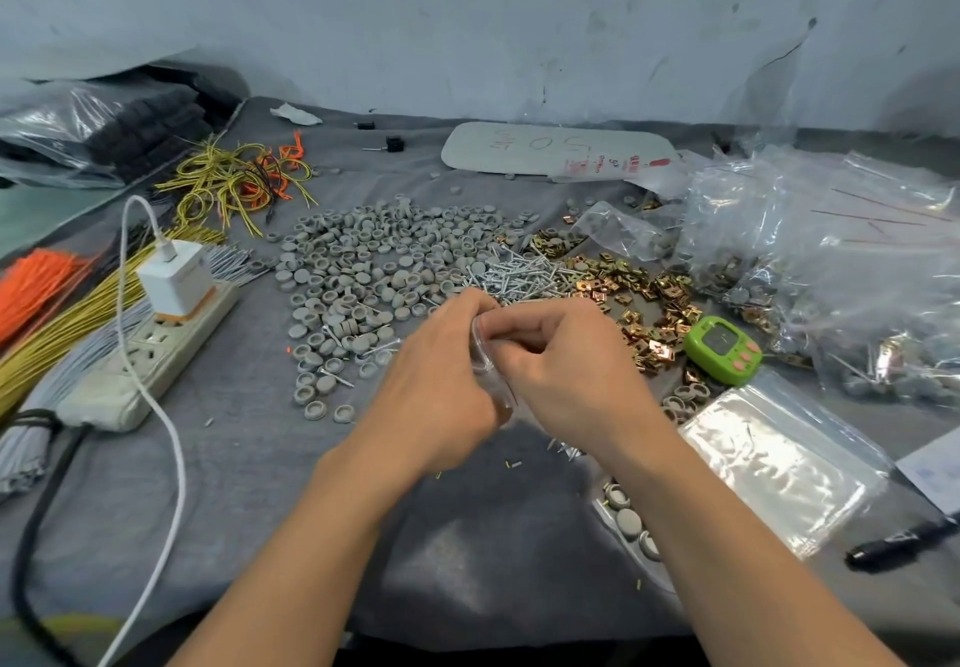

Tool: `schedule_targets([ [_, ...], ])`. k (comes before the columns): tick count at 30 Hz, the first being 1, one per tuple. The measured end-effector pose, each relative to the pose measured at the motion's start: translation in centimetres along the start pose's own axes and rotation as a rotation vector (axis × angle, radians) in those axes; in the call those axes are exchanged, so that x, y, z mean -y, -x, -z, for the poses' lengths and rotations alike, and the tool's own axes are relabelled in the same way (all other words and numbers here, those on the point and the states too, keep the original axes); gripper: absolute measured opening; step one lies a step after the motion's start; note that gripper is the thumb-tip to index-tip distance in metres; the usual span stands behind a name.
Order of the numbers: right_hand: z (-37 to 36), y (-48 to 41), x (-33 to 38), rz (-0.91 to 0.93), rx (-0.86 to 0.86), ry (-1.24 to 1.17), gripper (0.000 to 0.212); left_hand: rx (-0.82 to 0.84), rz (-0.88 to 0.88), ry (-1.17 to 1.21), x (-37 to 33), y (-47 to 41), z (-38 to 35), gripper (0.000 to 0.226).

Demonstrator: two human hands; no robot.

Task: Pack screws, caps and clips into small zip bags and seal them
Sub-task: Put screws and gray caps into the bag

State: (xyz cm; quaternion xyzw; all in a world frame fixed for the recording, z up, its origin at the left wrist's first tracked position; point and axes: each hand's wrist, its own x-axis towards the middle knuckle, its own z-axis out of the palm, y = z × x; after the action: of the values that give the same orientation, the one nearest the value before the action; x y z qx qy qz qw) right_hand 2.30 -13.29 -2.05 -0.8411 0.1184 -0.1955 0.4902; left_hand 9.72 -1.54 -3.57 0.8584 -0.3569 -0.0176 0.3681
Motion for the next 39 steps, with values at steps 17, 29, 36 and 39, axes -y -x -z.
schedule_targets([
  [17,4.9,0.4,-1.9,-0.154,0.187,0.562,0.028,-0.268,0.17,0.718,1.1,-0.9,2.0,0.051],
  [29,3.1,1.5,-1.0,-0.022,0.297,1.006,0.014,-0.249,0.05,-0.099,1.0,-0.4,1.5,0.046],
  [36,2.1,0.8,-1.2,-0.088,0.195,0.827,0.015,-0.146,-0.028,-0.354,1.5,-0.2,0.3,0.053],
  [39,1.7,0.6,-0.7,-0.081,0.001,0.647,0.016,-0.072,-0.038,-0.35,1.2,-0.1,-0.4,0.056],
])
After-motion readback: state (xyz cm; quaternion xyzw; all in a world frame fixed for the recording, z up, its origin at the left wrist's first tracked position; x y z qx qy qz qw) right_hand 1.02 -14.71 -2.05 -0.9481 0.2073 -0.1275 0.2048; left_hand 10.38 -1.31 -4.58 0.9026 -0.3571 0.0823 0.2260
